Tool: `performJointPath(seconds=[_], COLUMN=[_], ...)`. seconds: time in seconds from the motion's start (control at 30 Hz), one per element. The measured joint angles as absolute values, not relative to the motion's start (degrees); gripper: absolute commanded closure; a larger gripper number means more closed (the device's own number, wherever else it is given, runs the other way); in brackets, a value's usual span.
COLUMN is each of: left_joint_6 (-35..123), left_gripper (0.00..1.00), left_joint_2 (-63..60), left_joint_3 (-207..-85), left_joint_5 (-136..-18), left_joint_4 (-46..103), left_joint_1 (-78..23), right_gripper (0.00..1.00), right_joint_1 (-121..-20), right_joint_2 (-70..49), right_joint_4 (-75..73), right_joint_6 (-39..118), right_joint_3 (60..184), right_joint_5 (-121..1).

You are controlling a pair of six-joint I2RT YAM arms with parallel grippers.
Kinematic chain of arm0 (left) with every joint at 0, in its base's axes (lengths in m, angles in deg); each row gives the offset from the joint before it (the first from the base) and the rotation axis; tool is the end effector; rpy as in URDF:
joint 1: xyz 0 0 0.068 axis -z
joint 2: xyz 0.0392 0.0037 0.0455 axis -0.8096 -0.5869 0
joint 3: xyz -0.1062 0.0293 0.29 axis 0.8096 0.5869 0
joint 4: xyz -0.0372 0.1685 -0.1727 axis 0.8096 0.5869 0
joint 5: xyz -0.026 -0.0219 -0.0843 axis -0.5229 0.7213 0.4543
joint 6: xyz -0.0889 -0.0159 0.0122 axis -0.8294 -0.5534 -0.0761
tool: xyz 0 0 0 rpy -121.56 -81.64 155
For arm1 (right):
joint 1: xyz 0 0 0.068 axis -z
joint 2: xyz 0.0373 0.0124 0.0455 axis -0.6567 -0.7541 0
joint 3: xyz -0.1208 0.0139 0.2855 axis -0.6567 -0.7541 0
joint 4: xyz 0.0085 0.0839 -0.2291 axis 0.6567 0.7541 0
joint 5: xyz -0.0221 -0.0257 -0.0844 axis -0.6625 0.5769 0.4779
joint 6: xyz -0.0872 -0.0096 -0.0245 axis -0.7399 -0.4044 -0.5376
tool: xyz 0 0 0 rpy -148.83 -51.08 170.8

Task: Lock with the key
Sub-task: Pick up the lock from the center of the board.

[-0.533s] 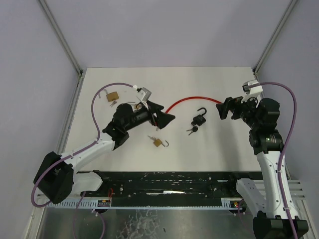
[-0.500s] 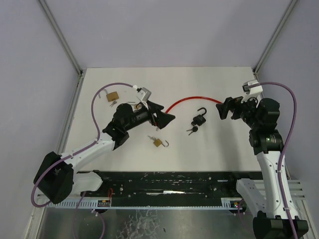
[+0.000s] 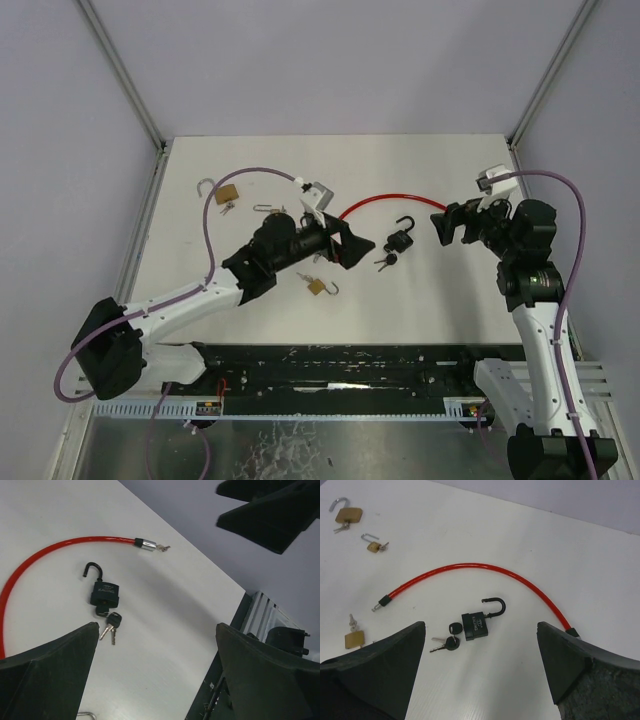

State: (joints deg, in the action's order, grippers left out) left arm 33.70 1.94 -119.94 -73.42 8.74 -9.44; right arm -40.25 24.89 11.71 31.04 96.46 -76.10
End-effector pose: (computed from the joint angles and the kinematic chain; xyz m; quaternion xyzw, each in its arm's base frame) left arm 0.2076 -0.2281 0.3468 0.2103 0.6992 -0.4354 0.5266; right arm 0.1772 0.0305 0.3849 -0.1404 0.7424 0.1426 0.6394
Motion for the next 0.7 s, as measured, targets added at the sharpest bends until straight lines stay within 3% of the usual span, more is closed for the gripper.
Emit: performJointPath(seconds=[0.27, 0.43, 0.7], left_joint_6=[37.3, 37.3, 36.5], left_gripper=[0.0, 0.0, 0.05], left_joint_2=[-7.2, -15.9, -31.6], left_joint_3=[-125.2, -126.8, -140.5], left_joint_5=[-81.7, -83.5, -86.3], left_joint_4=[10.8, 10.9, 16.9], left_joint_1=[-0.4, -0.5, -0.5], right_gripper=[0.01, 0.01, 0.01], right_joint_1=[-40.3, -40.3, -40.3], right_joint_2=[23.3, 19.3, 11.9], right_joint_4=[12.4, 14.9, 18.6], right_joint_6=[18.3, 16.0, 13.5], right_joint_3=[91.8, 93.0, 95.3], right_joint_5=[-88.4, -87.7, -80.0])
